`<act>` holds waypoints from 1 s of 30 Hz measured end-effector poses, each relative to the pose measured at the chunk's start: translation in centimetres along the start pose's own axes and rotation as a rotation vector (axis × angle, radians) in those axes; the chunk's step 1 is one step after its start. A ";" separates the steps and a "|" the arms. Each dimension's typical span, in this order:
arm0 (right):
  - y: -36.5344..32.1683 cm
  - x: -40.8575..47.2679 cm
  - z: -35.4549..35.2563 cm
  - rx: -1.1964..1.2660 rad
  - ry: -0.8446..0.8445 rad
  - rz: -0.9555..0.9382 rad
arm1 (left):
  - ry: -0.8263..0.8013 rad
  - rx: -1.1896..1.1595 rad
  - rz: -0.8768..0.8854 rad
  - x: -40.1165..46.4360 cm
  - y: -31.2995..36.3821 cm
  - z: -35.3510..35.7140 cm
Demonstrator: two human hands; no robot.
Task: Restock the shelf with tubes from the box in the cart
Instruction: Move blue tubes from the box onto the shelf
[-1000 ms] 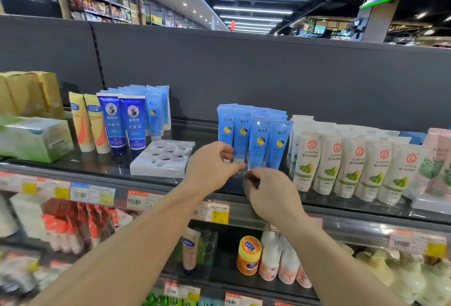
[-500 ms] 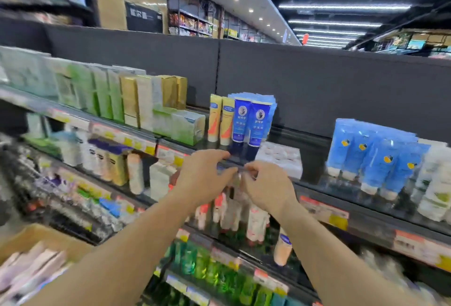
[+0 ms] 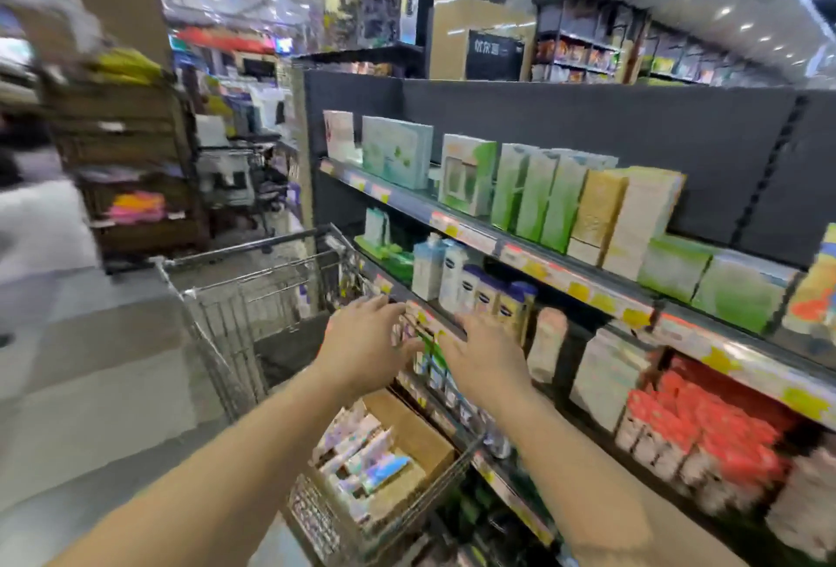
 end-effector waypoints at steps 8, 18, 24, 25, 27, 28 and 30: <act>-4.5 5.9 9.8 0.017 -0.101 -0.067 | -0.005 0.048 -0.133 2.3 -9.9 2.6; -3.2 16.7 15.3 0.049 -0.085 -0.071 | 0.052 0.029 -0.174 12.6 -14.3 7.6; 0.1 20.2 17.0 0.058 -0.054 0.004 | 0.083 -0.016 -0.083 17.8 -12.9 10.8; 0.7 20.5 17.4 0.065 -0.054 0.022 | 0.078 -0.022 -0.067 18.5 -12.7 11.4; 1.7 21.1 18.1 0.062 -0.052 0.051 | 0.061 -0.026 -0.030 19.9 -12.5 13.0; 2.3 21.4 18.5 0.046 -0.055 0.063 | 0.049 -0.025 -0.003 20.6 -12.4 14.1; 3.4 21.9 19.4 0.003 -0.065 0.098 | 0.026 -0.040 0.048 21.8 -12.2 16.2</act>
Point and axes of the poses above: each hand's wrist, its own x-axis towards the middle knuckle, its own z-axis out of the palm, y = z × x, the point moved 10 cm from there along x, towards the middle knuckle, and after that the axes turned 8 degrees about y, right-handed, at the moved point
